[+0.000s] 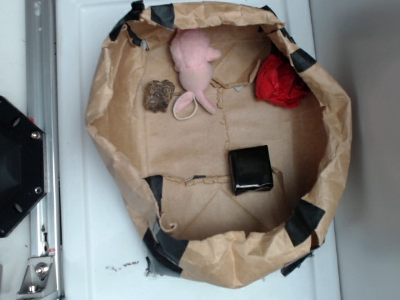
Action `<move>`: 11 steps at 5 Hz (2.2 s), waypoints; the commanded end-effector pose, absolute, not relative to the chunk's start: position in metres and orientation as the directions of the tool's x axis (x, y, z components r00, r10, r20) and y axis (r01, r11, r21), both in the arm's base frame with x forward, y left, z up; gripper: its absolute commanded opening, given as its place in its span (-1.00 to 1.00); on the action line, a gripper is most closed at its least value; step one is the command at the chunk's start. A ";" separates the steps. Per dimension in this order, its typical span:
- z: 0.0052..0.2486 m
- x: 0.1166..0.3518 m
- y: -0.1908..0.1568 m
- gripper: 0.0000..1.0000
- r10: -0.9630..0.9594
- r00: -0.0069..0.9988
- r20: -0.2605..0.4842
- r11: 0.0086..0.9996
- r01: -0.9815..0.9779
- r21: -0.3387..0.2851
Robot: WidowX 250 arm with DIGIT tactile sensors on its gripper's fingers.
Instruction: Grab the black box.
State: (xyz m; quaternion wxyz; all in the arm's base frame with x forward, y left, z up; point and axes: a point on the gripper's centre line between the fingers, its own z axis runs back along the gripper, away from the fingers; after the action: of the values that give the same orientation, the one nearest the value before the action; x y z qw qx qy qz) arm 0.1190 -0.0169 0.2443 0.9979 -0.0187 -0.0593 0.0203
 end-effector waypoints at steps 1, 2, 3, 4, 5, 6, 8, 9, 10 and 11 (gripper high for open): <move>0.244 0.119 -0.017 1.00 0.043 0.992 0.118 0.998 -0.038 -0.040; 0.228 0.169 -0.025 1.00 0.072 0.995 0.065 0.996 -0.067 -0.066; 0.225 0.201 -0.028 1.00 0.081 0.975 0.207 0.996 -0.074 -0.040; 0.205 0.220 -0.024 1.00 0.045 0.966 0.256 0.997 -0.029 -0.065; 0.184 0.236 0.005 1.00 0.082 0.952 0.296 0.984 -0.029 -0.178; 0.184 0.236 0.005 1.00 0.082 0.952 0.296 0.984 -0.029 -0.178; 0.184 0.236 0.005 1.00 0.082 0.952 0.296 0.984 -0.029 -0.178; 0.184 0.236 0.005 1.00 0.082 0.952 0.296 0.984 -0.029 -0.178; 0.155 0.278 0.009 1.00 0.162 0.930 0.330 0.979 -0.110 -0.171; 0.142 0.298 0.011 1.00 0.154 0.910 0.384 0.977 -0.083 -0.196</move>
State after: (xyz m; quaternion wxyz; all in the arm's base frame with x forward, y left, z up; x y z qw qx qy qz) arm 0.2908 0.0073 0.1238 0.9779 -0.0947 -0.1781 0.0546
